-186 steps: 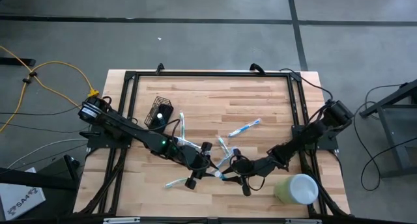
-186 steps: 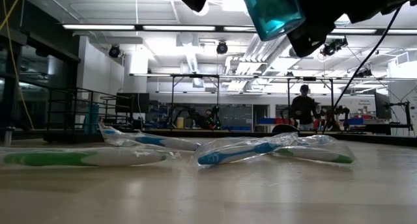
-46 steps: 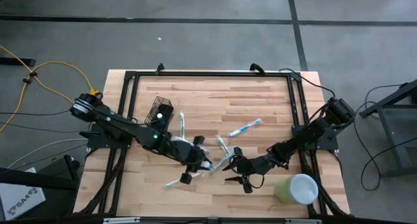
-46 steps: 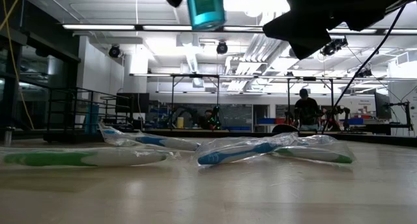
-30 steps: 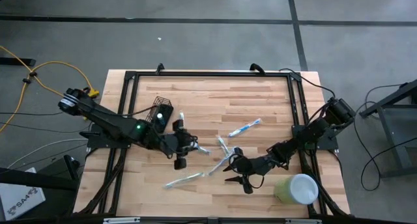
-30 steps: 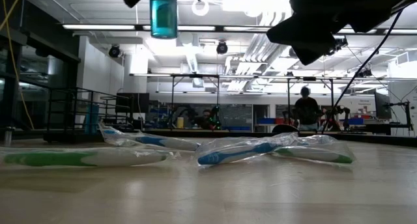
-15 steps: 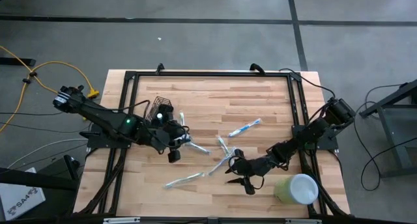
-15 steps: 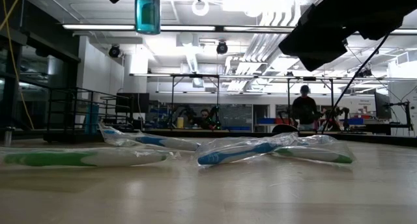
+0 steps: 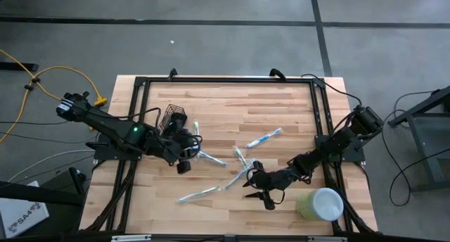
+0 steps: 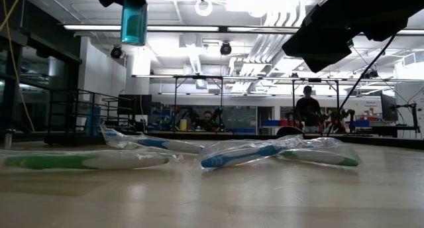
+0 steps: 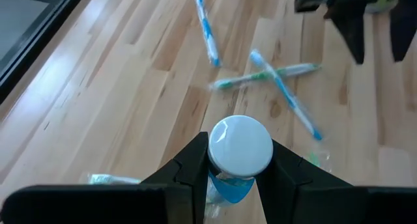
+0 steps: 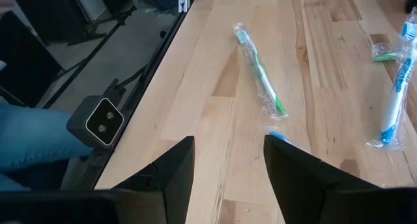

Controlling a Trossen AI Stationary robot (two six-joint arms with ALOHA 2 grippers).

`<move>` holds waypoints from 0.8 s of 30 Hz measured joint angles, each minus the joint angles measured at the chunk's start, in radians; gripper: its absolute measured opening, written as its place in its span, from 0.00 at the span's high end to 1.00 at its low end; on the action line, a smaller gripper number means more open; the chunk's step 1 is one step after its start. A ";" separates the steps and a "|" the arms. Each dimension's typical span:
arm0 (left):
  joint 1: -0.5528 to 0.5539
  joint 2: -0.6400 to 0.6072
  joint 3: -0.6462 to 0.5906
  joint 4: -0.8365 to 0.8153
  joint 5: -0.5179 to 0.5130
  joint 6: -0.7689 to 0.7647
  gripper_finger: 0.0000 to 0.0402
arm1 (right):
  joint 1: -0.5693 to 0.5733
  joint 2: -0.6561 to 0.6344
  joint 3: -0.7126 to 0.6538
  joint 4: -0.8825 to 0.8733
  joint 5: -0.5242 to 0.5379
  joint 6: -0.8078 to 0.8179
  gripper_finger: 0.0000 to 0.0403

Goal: Pick & Place toothbrushing station
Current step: Put the blue mouthwash into the black wire organizer

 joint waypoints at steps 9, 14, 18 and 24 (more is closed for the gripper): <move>-0.038 -0.043 0.000 -0.166 -0.048 -0.113 0.77 | 0.000 0.000 0.000 0.000 0.000 0.000 0.57; -0.070 -0.108 0.000 -0.288 -0.146 -0.205 0.77 | 0.000 0.000 0.000 0.000 0.000 0.000 0.57; -0.092 -0.154 0.000 -0.358 -0.197 -0.261 0.76 | 0.000 0.000 0.000 0.000 0.000 0.000 0.57; -0.077 -0.199 -0.001 -0.501 -0.261 -0.335 0.75 | 0.000 0.000 0.000 0.000 0.000 0.000 0.57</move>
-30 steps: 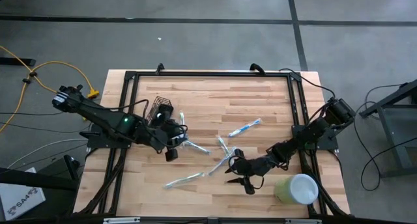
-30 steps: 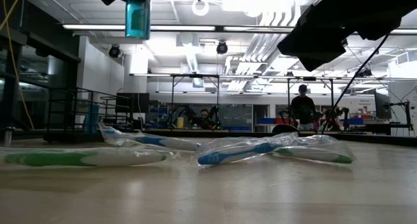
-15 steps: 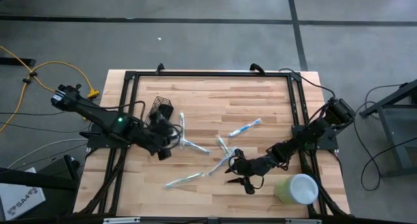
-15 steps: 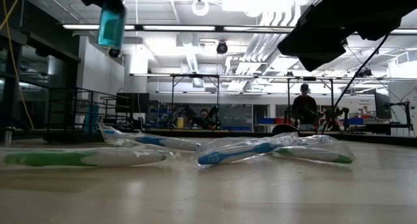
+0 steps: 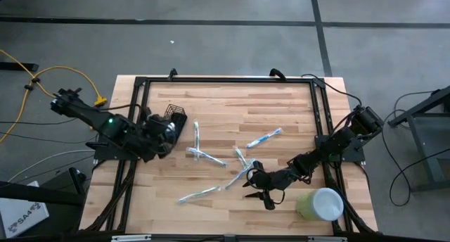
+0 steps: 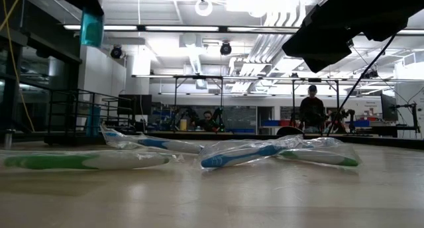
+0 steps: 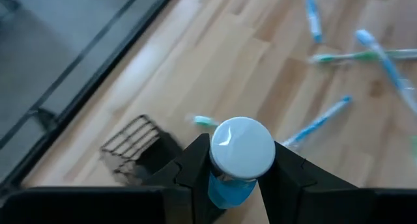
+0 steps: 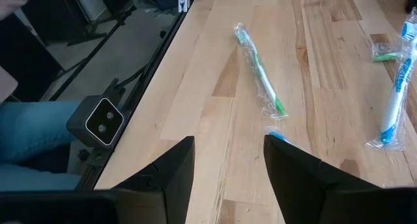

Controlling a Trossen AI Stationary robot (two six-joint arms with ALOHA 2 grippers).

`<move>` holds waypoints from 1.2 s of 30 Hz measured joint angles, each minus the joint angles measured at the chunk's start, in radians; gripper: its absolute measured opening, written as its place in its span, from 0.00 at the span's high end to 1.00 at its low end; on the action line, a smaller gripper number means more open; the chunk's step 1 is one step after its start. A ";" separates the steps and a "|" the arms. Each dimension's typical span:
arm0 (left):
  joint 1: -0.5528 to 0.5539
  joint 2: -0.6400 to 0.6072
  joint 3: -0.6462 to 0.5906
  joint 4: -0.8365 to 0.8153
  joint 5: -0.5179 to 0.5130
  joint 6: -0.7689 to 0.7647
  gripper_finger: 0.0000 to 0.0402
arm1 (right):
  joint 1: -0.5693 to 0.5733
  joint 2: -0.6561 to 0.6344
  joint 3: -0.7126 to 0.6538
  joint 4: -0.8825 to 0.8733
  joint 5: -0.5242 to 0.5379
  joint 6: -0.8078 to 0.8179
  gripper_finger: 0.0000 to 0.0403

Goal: Pick & Place toothbrushing station
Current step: Put the blue mouthwash into the black wire organizer

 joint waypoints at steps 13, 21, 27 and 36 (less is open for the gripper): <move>0.163 -0.050 -0.003 -0.016 -0.008 0.024 0.75 | 0.000 0.000 0.000 0.000 0.000 0.000 0.57; 0.265 -0.055 -0.123 0.115 -0.005 -0.007 0.75 | 0.000 0.000 0.000 0.000 0.000 0.000 0.57; 0.292 -0.057 -0.189 0.212 -0.030 0.031 0.75 | 0.000 0.000 0.000 0.000 0.000 0.000 0.57; 0.297 -0.119 -0.241 0.270 0.033 0.179 0.75 | 0.000 0.000 0.000 -0.001 0.000 0.000 0.57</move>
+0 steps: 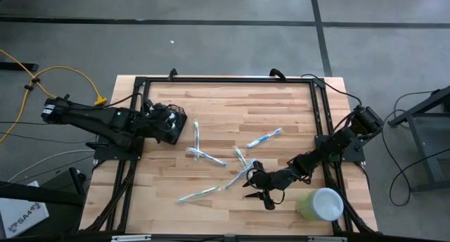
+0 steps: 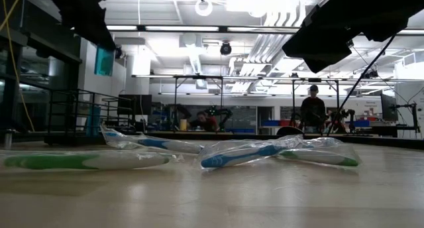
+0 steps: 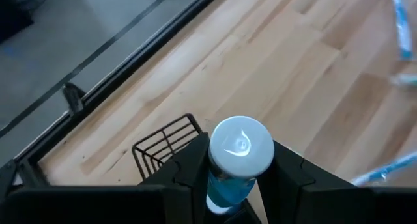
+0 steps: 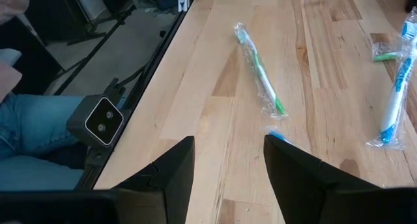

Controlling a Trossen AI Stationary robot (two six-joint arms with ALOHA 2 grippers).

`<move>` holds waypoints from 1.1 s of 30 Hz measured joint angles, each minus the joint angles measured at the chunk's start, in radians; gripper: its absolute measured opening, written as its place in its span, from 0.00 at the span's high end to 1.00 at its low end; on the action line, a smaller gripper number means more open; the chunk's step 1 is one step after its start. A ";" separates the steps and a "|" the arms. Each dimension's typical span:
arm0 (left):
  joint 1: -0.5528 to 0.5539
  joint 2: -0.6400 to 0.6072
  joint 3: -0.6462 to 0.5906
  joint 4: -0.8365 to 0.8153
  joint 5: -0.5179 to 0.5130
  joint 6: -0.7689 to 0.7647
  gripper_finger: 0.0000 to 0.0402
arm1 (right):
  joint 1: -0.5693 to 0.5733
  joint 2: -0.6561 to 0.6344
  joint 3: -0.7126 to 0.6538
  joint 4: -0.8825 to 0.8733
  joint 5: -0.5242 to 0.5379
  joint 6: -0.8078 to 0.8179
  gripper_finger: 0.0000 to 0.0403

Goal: Pick & Place toothbrushing station
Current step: Put the blue mouthwash into the black wire organizer

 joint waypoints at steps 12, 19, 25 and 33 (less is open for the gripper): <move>0.037 -0.100 -0.098 0.046 -0.001 -0.012 0.75 | 0.000 0.000 0.000 0.000 0.000 0.000 0.57; 0.133 -0.100 -0.121 0.141 0.094 0.113 0.75 | 0.000 0.000 0.000 0.000 0.000 0.000 0.57; 0.227 -0.100 -0.136 0.196 0.188 0.193 0.75 | 0.000 0.000 0.000 0.000 0.000 0.000 0.57; 0.306 -0.100 -0.182 0.257 0.278 0.251 0.75 | 0.000 0.000 0.000 0.000 0.000 0.000 0.57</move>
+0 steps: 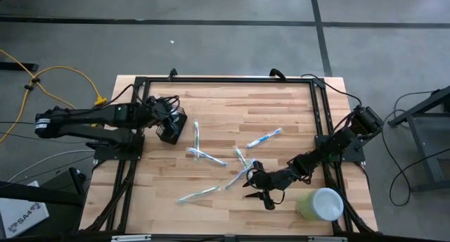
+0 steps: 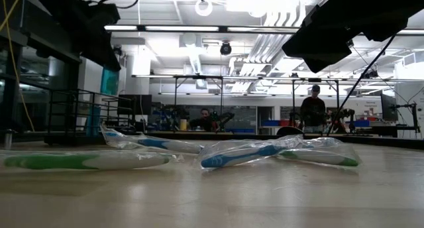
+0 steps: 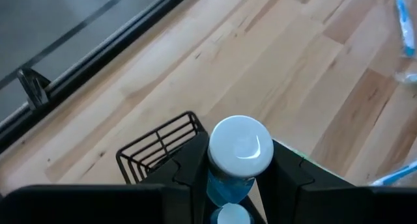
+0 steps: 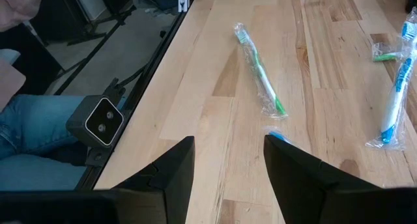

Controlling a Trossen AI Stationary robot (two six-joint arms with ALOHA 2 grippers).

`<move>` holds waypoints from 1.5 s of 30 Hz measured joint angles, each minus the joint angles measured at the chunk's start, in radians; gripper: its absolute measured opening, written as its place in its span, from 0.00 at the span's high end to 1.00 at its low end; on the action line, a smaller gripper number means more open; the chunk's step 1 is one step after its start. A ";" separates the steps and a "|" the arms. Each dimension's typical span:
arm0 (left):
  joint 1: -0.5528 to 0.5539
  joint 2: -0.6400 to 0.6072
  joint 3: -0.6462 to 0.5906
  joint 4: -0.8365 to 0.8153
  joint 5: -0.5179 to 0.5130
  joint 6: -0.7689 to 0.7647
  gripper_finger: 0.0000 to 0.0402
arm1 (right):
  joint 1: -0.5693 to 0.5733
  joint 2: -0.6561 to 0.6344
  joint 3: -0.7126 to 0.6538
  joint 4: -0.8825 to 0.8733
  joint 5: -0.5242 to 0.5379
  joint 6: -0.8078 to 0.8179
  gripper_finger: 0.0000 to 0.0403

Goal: Pick & Place toothbrushing station
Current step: Put the blue mouthwash into the black wire organizer

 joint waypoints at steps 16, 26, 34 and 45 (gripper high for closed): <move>0.035 -0.015 -0.017 0.006 0.039 0.049 0.75 | 0.000 0.000 0.000 0.000 0.000 0.000 0.57; 0.035 -0.051 -0.049 0.009 0.040 0.063 0.75 | 0.000 0.000 0.000 0.000 0.000 0.000 0.57; 0.035 -0.210 -0.195 0.111 0.050 0.075 0.75 | 0.000 0.000 0.000 0.000 0.000 0.000 0.57; 0.068 -0.261 -0.269 0.127 0.059 0.082 0.75 | 0.000 0.000 0.000 0.000 0.000 0.000 0.57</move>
